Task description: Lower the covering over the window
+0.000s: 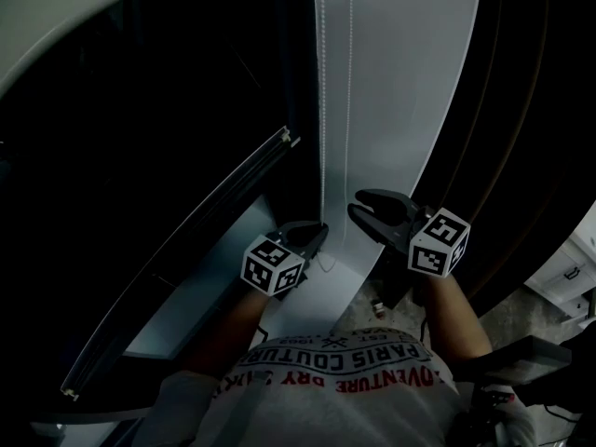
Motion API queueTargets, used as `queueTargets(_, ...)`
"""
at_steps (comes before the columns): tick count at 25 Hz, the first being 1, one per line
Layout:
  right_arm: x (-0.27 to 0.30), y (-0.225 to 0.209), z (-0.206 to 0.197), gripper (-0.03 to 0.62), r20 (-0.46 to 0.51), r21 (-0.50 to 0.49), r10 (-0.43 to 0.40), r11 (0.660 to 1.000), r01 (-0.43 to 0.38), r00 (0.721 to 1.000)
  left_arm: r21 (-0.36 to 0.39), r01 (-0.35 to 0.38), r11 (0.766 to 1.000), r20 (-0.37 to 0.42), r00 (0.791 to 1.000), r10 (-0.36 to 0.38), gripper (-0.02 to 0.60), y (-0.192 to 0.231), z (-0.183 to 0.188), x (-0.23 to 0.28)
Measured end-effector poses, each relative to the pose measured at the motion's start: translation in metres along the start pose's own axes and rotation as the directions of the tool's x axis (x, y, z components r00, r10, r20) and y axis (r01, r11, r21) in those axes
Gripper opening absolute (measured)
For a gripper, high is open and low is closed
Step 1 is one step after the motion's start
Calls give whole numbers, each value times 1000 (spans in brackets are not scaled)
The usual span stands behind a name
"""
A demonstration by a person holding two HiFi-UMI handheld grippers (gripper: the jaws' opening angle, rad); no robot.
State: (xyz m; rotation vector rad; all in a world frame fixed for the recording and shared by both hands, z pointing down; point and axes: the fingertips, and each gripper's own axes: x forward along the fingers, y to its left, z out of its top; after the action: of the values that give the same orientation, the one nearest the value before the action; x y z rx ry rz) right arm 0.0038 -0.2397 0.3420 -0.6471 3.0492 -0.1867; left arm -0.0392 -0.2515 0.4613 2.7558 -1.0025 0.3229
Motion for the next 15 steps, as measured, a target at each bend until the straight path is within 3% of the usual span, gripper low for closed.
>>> queueTargets(4, 6, 3, 31, 121, 32, -22, 8, 1000, -7, 999, -35, -7, 999, -59, 998, 5, 12, -1, -37, 6)
queueTargets(10, 29, 16, 59, 121, 51, -66, 64, 996, -61, 997, -54, -13, 998, -22, 1000, 12, 12, -4, -39, 11)
queueTargets(15, 45, 18, 67, 121, 32, -101, 63, 993, -60, 997, -52, 1, 999, -7, 1000, -1, 12, -10, -39, 14)
